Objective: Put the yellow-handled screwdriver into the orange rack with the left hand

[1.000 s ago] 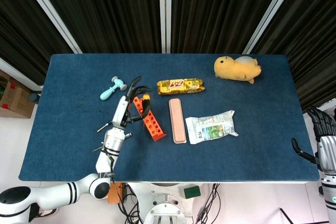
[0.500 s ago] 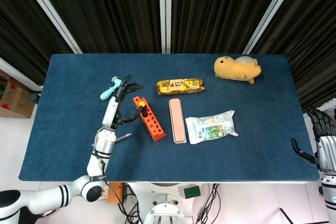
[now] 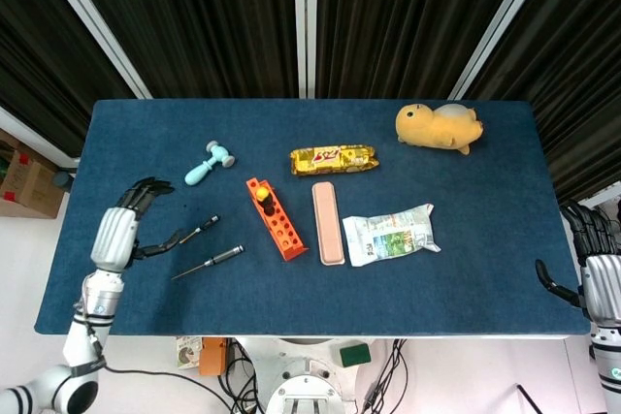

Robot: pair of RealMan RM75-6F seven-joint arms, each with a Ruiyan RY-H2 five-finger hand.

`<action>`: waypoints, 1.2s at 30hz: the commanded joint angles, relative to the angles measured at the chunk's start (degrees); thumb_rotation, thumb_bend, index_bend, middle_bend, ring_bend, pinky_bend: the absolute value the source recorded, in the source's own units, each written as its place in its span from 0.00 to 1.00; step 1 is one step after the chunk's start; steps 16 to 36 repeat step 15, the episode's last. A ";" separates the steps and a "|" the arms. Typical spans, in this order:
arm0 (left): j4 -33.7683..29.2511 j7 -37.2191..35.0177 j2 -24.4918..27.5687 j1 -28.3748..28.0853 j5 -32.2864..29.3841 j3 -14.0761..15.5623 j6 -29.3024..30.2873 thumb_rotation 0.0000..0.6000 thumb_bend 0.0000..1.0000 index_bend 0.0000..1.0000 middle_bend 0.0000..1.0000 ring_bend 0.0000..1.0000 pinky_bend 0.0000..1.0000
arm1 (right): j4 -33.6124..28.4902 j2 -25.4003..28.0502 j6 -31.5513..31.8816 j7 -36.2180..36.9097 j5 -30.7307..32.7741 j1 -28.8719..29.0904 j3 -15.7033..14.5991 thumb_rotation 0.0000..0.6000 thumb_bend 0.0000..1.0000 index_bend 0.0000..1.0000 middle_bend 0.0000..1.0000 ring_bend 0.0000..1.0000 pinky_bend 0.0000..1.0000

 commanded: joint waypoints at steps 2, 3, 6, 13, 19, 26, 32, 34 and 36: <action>1.97 13.47 8.14 8.02 -0.11 6.98 3.85 0.80 0.10 0.17 0.10 0.04 0.20 | -0.33 -0.05 -0.22 -3.35 0.39 -0.21 -0.10 1.00 0.35 0.00 0.00 0.00 0.00; 2.35 14.45 8.33 8.86 -0.30 7.44 4.28 0.80 0.09 0.16 0.09 0.04 0.20 | -0.43 -0.16 -0.27 -4.47 0.70 -0.25 0.01 1.00 0.34 0.00 0.00 0.00 0.00; 3.45 15.39 8.63 11.15 -1.31 8.42 4.85 0.76 0.07 0.14 0.07 0.02 0.18 | -0.83 -0.58 -0.97 -8.93 2.26 -0.39 0.35 1.00 0.34 0.00 0.00 0.00 0.00; 1.07 15.76 11.97 13.42 -0.02 9.98 5.02 0.67 0.06 0.10 0.06 0.00 0.15 | -3.93 0.23 -3.61 -14.70 5.38 -0.51 0.46 1.00 0.33 0.00 0.00 0.00 0.00; 0.19 16.44 12.65 13.57 0.54 9.89 5.29 0.67 0.06 0.09 0.05 0.00 0.14 | -4.30 0.43 -4.07 -14.95 5.75 -0.43 0.54 1.00 0.33 0.00 0.00 0.00 0.00; 0.19 16.44 12.65 13.57 0.54 9.89 5.29 0.67 0.06 0.09 0.05 0.00 0.14 | -4.30 0.43 -4.07 -14.95 5.75 -0.43 0.54 1.00 0.33 0.00 0.00 0.00 0.00; 0.19 16.44 12.65 13.57 0.54 9.89 5.29 0.67 0.06 0.09 0.05 0.00 0.14 | -4.30 0.43 -4.07 -14.95 5.75 -0.43 0.54 1.00 0.33 0.00 0.00 0.00 0.00; 0.19 16.44 12.65 13.57 0.54 9.89 5.29 0.67 0.06 0.09 0.05 0.00 0.14 | -4.30 0.43 -4.07 -14.95 5.75 -0.43 0.54 1.00 0.33 0.00 0.00 0.00 0.00; 0.19 16.44 12.65 13.57 0.54 9.89 5.29 0.67 0.06 0.09 0.05 0.00 0.14 | -4.30 0.43 -4.07 -14.95 5.75 -0.43 0.54 1.00 0.33 0.00 0.00 0.00 0.00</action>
